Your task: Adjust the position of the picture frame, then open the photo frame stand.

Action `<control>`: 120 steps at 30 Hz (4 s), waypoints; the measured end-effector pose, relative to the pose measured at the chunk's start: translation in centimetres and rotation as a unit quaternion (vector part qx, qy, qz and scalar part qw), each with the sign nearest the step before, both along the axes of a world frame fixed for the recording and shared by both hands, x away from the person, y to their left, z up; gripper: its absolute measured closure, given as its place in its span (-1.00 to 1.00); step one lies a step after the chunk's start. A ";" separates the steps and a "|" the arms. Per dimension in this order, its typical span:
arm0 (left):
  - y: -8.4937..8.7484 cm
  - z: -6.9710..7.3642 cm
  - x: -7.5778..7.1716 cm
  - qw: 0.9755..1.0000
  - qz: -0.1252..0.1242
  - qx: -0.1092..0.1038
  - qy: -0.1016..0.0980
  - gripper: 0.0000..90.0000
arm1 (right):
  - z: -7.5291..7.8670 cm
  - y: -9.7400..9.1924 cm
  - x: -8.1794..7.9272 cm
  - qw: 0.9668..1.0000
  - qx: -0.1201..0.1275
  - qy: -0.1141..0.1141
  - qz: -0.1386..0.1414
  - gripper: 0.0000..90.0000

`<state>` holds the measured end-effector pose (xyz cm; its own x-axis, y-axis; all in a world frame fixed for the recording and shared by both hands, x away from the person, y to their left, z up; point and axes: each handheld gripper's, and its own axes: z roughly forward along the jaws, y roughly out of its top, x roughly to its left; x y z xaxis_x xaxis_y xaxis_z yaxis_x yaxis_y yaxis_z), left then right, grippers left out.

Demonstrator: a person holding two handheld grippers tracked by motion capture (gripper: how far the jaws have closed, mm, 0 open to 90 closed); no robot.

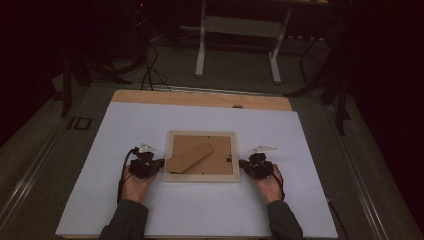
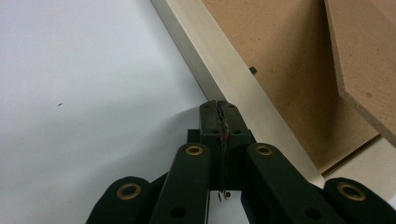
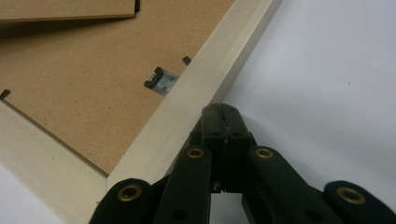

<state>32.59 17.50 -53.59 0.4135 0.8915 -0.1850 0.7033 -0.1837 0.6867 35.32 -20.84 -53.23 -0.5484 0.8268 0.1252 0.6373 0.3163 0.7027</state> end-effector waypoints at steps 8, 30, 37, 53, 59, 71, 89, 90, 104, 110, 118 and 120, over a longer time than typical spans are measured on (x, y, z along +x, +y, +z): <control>-0.1 0.0 0.0 1.000 0.008 0.003 -0.003 1.00 | -0.1 0.1 0.0 1.000 0.004 0.000 0.000 1.00; -0.4 -0.1 0.2 1.000 0.018 0.002 -0.009 1.00 | -0.1 0.0 -0.2 1.000 -0.006 -0.017 -0.002 0.98; 0.1 0.3 -0.1 1.000 0.028 -0.003 -0.014 0.94 | 0.8 -0.3 -0.7 0.999 -0.002 -0.041 -0.022 0.89; 1.7 1.8 -0.9 0.998 0.037 -0.035 -0.033 0.82 | 1.3 -1.9 -1.3 0.999 -0.009 -0.044 -0.011 0.69; 2.4 2.4 -1.2 0.997 0.038 -0.052 -0.045 0.79 | 1.7 -2.3 -1.2 0.999 0.001 -0.044 -0.012 0.63; 2.6 3.7 -1.5 0.995 0.022 -0.081 -0.053 0.54 | 2.2 -3.1 -1.2 0.999 0.011 -0.049 -0.018 0.57; 1.0 7.2 -1.1 0.991 -0.035 -0.106 -0.075 0.31 | 2.6 -3.7 -1.4 0.998 0.028 -0.048 -0.023 0.49; 0.8 7.4 -0.9 0.991 -0.041 -0.104 -0.074 0.28 | 2.6 -3.7 -1.4 0.998 0.028 -0.046 -0.022 0.49; -1.3 6.2 2.4 0.987 -0.099 -0.123 -0.020 0.07 | 2.5 -3.7 -1.4 0.998 0.029 -0.045 -0.020 0.46; -1.9 4.9 3.5 0.983 -0.118 -0.141 0.009 0.02 | 2.5 -3.7 -1.4 0.998 0.030 -0.045 -0.016 0.46; -2.1 4.2 4.0 0.982 -0.121 -0.145 0.029 -0.01 | 2.4 -3.6 -1.4 0.999 0.027 -0.043 -0.014 0.46; -2.2 4.0 4.1 0.982 -0.120 -0.142 0.033 -0.01 | 2.4 -3.6 -1.4 0.999 0.027 -0.043 -0.014 0.46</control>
